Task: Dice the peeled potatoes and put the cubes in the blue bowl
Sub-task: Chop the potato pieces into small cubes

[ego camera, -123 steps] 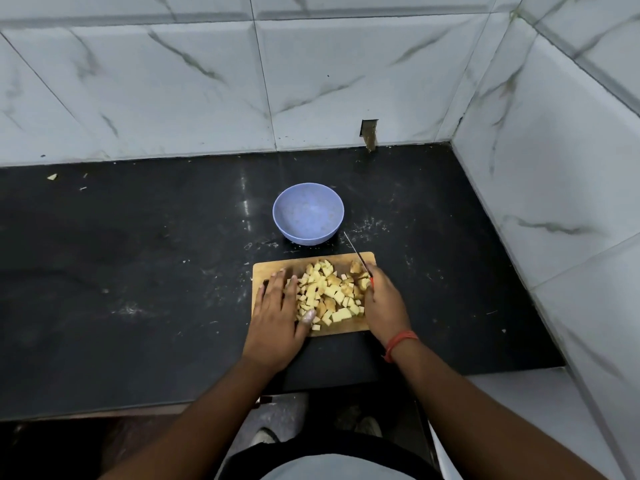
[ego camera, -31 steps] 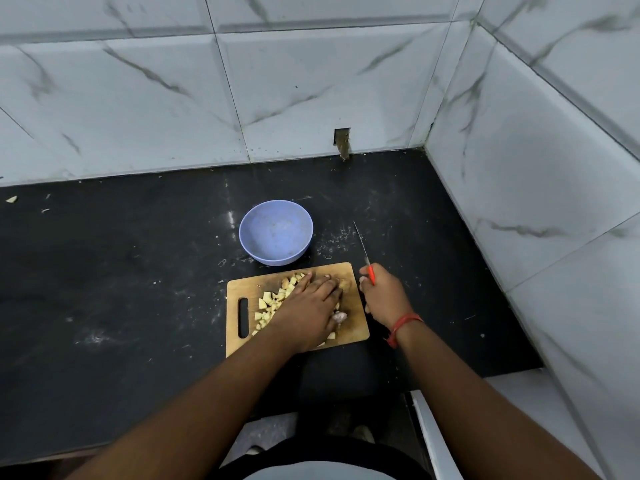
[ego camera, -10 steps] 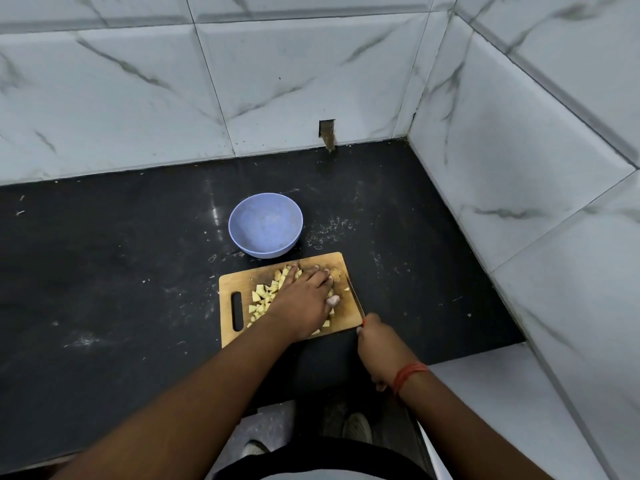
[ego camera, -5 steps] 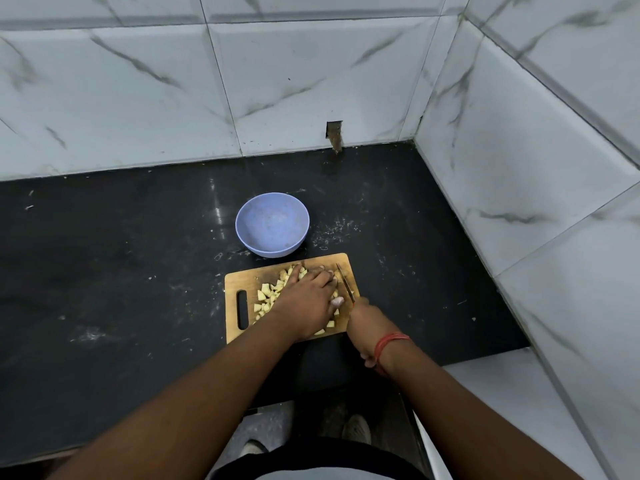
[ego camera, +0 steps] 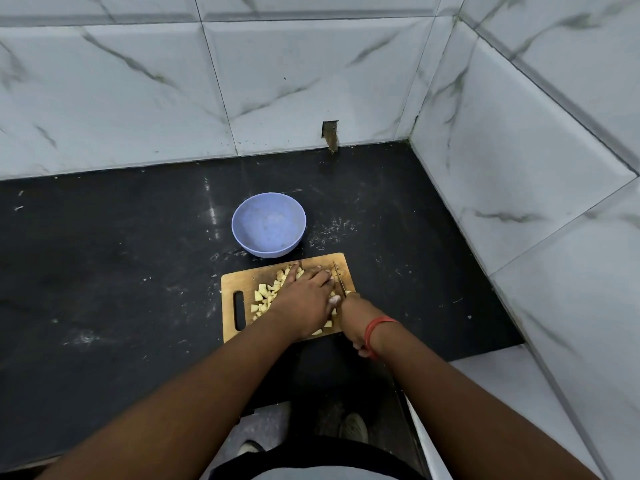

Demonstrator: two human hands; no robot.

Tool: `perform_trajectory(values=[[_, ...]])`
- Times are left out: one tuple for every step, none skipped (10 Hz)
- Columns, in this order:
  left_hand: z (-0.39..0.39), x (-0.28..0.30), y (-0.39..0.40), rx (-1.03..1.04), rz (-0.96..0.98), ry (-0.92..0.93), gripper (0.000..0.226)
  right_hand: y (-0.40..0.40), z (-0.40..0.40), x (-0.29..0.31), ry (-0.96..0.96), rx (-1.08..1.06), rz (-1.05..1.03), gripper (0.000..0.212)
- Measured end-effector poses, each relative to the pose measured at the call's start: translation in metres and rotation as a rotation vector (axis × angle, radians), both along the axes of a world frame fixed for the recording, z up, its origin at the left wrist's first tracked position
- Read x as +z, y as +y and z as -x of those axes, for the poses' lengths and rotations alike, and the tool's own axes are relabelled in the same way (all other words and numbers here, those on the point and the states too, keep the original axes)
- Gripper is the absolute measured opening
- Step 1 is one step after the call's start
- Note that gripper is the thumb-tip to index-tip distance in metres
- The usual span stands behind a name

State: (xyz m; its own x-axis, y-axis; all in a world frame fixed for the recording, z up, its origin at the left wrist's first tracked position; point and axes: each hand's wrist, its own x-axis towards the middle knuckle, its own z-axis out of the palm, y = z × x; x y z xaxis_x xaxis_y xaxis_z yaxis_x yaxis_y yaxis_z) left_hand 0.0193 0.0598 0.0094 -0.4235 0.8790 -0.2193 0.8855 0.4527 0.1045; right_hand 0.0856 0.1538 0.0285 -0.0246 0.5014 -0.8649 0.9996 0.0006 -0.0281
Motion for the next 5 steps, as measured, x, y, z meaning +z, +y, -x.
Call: perform_trajectory(values=[[-0.001,-0.001,0.001,0.008,0.015,-0.003,0.056,-0.004,-0.017,0.024,-0.044,0.398,-0.113,0.042],[-0.002,-0.001,0.002,0.015,0.021,-0.006,0.056,-0.001,-0.057,0.016,0.349,0.333,-0.135,0.043],[-0.003,-0.003,0.0,0.019,0.008,-0.014,0.058,0.005,-0.073,0.008,0.357,0.277,-0.088,0.035],[-0.003,-0.004,-0.001,0.019,-0.028,-0.038,0.058,0.006,-0.088,0.016,0.437,0.209,0.077,0.018],[-0.002,-0.007,-0.003,0.018,-0.079,-0.035,0.059,0.012,-0.096,0.017,0.582,0.141,0.056,0.017]])
